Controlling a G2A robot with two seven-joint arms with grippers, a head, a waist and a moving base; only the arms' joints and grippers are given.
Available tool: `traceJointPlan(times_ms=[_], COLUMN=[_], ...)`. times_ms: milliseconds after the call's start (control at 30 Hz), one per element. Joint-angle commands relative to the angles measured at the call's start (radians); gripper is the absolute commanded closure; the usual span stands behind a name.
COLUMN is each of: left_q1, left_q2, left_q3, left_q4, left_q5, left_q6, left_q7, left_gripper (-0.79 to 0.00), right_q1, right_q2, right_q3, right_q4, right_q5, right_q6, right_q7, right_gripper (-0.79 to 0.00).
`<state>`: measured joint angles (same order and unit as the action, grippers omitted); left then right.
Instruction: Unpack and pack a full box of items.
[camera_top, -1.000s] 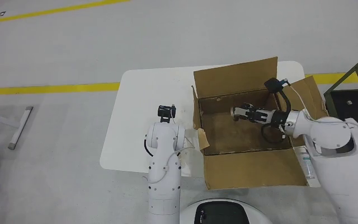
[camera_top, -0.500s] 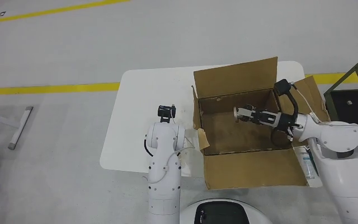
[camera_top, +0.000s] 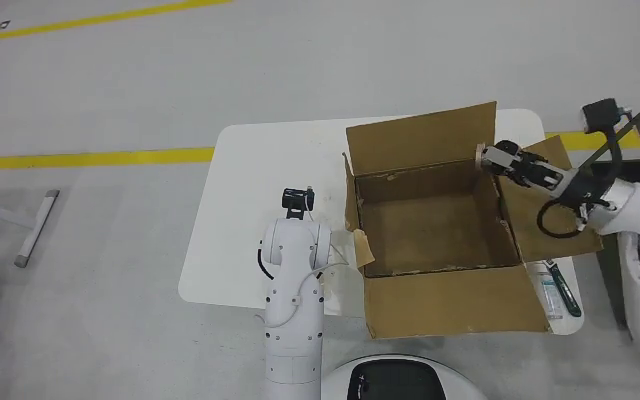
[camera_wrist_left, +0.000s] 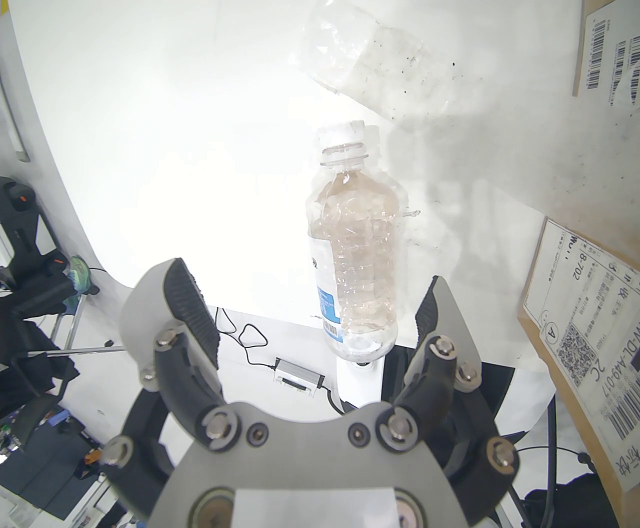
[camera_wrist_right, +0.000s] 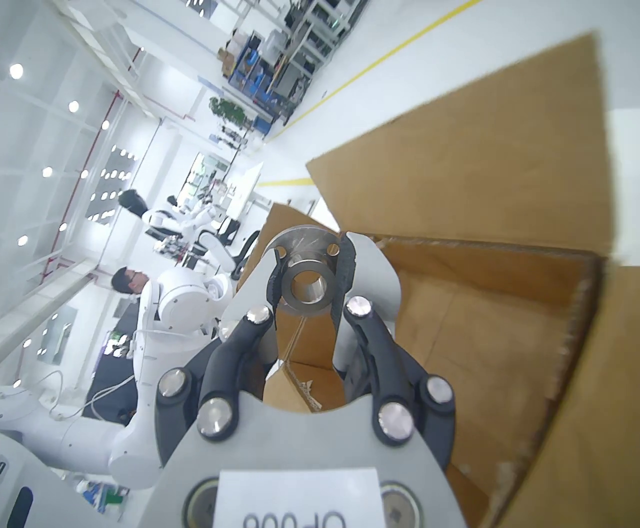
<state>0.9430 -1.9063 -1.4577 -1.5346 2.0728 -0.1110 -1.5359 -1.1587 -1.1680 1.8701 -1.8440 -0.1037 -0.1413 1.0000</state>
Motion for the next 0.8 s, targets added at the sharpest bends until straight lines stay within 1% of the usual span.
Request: traceJointPlan(times_ms=[0, 100, 133, 233, 267, 333, 400, 467, 600, 767], left_q1=[0.0, 0.0, 0.0, 0.0, 0.0, 0.0, 0.0, 0.0, 0.0, 0.0], left_q2=[0.0, 0.0, 0.0, 0.0, 0.0, 0.0, 0.0, 0.0, 0.0, 0.0], left_q3=[0.0, 0.0, 0.0, 0.0, 0.0, 0.0, 0.0, 0.0, 0.0, 0.0], left_q4=[0.0, 0.0, 0.0, 0.0, 0.0, 0.0, 0.0, 0.0, 0.0, 0.0], left_q5=[0.0, 0.0, 0.0, 0.0, 0.0, 0.0, 0.0, 0.0, 0.0, 0.0], left_q6=[0.0, 0.0, 0.0, 0.0, 0.0, 0.0, 0.0, 0.0, 0.0, 0.0], left_q7=[0.0, 0.0, 0.0, 0.0, 0.0, 0.0, 0.0, 0.0, 0.0, 0.0], left_gripper=[-0.785, -0.785, -0.785, -0.785, -0.785, -0.785, -0.785, -0.785, -0.785, -0.785], right_q1=[-0.011, -0.03, -0.044, -0.08, -0.105, -0.139, -0.162, -0.178, -0.216, -0.237], right_q2=[0.009, 0.021, 0.027, 0.038, 0.044, 0.055, 0.064, 0.071, 0.081, 0.086], right_q3=[0.076, 0.167, 0.205, 0.271, 0.3, 0.321, 0.326, 0.317, 0.256, 0.191], right_q4=[-0.021, -0.046, -0.056, -0.09, -0.108, -0.142, -0.168, -0.179, -0.174, -0.151], right_q5=[0.0, -0.039, -0.067, -0.152, -0.224, -0.348, -0.467, -0.554, -0.741, -0.862], right_q6=[0.009, 0.025, 0.036, 0.067, 0.086, 0.121, 0.16, 0.175, 0.231, 0.262], right_q7=[-0.003, -0.008, -0.01, -0.008, 0.003, 0.041, 0.081, 0.108, 0.143, 0.147], right_gripper=[0.0, 0.0, 0.0, 0.0, 0.0, 0.0, 0.0, 0.0, 0.0, 0.0])
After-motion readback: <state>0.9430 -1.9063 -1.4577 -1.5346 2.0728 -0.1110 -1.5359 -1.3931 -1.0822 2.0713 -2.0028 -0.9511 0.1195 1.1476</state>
